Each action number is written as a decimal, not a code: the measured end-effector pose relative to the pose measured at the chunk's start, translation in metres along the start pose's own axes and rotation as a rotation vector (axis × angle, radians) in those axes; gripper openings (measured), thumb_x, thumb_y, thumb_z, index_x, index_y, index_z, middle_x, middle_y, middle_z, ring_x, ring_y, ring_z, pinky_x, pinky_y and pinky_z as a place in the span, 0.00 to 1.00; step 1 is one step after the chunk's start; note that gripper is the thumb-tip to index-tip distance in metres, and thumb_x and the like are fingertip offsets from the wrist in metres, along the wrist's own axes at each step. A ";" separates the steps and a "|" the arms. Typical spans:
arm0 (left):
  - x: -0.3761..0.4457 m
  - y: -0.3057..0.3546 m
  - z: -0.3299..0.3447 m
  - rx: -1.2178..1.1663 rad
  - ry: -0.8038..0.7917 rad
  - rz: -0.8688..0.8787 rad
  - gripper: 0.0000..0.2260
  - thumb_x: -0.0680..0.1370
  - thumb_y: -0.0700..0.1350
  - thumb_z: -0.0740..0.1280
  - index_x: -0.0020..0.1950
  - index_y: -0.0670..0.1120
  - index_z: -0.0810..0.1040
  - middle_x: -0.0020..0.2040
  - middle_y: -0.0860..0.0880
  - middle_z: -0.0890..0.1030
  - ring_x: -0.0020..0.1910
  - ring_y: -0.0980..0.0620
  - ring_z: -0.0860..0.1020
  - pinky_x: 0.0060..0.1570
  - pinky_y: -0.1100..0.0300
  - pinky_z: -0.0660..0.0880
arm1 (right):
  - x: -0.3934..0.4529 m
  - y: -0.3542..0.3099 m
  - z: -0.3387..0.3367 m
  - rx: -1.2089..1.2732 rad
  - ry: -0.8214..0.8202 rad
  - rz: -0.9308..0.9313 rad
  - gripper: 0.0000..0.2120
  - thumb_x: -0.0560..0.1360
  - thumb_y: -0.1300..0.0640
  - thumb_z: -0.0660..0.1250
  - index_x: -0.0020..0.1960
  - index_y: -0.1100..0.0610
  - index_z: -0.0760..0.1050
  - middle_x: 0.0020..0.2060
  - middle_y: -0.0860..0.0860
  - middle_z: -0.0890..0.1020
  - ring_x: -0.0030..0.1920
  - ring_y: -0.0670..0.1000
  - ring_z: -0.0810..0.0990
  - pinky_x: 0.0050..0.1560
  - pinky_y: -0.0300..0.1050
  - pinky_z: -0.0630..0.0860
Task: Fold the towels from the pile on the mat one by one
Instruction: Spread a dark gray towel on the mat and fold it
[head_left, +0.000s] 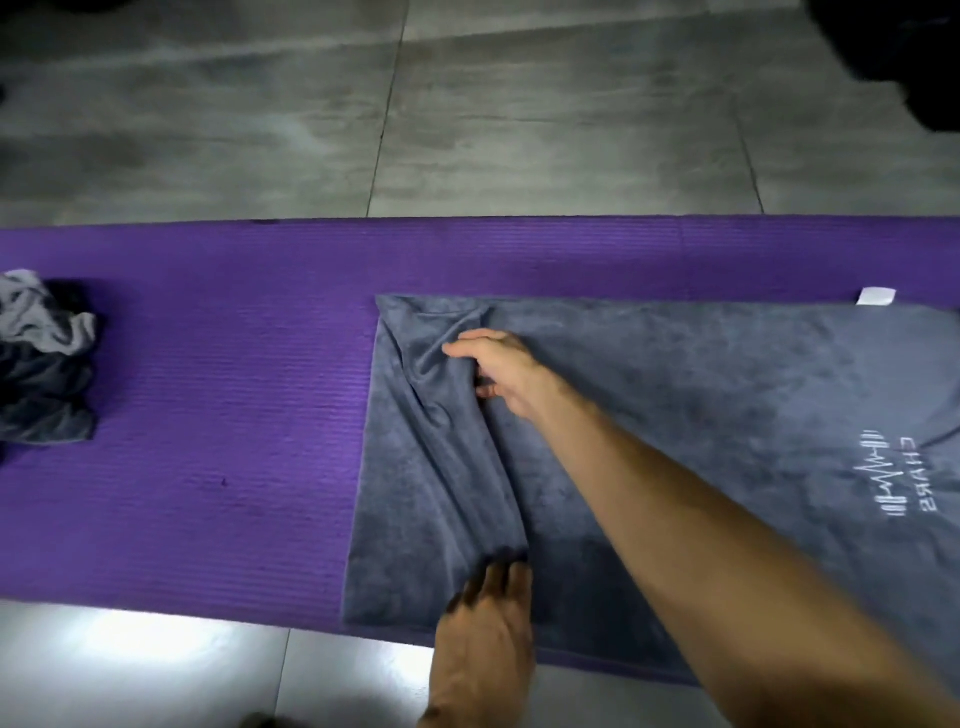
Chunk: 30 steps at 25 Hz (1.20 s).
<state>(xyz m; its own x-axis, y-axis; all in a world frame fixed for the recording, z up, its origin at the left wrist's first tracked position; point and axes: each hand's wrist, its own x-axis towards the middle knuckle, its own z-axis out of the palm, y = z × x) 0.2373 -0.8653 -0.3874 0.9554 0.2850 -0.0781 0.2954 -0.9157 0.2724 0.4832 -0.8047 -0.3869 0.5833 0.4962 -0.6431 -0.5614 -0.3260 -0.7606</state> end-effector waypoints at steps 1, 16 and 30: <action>0.000 -0.001 -0.001 -0.004 0.012 0.007 0.15 0.65 0.46 0.56 0.40 0.49 0.82 0.39 0.52 0.82 0.30 0.53 0.80 0.21 0.65 0.69 | 0.001 -0.001 -0.001 -0.034 -0.008 -0.013 0.21 0.71 0.56 0.74 0.63 0.52 0.77 0.55 0.48 0.81 0.56 0.48 0.77 0.46 0.43 0.75; -0.006 0.076 0.039 -0.310 -0.066 0.250 0.11 0.67 0.49 0.61 0.48 0.55 0.75 0.48 0.57 0.73 0.38 0.55 0.80 0.25 0.62 0.74 | -0.026 -0.005 -0.156 0.127 0.203 -0.112 0.07 0.76 0.55 0.66 0.53 0.52 0.80 0.45 0.47 0.82 0.45 0.44 0.79 0.43 0.39 0.72; 0.014 0.097 0.033 -0.540 -0.105 0.221 0.09 0.78 0.57 0.63 0.54 0.55 0.74 0.48 0.56 0.80 0.43 0.56 0.80 0.41 0.61 0.77 | -0.030 0.029 -0.183 -0.556 0.653 -0.567 0.23 0.72 0.52 0.64 0.64 0.61 0.76 0.64 0.58 0.77 0.64 0.58 0.75 0.67 0.46 0.69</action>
<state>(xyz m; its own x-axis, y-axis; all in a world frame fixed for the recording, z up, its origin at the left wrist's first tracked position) 0.2796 -0.9592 -0.3941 0.9975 0.0488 -0.0510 0.0706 -0.6681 0.7407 0.5566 -0.9760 -0.4057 0.9766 0.2132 0.0276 0.1510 -0.5890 -0.7939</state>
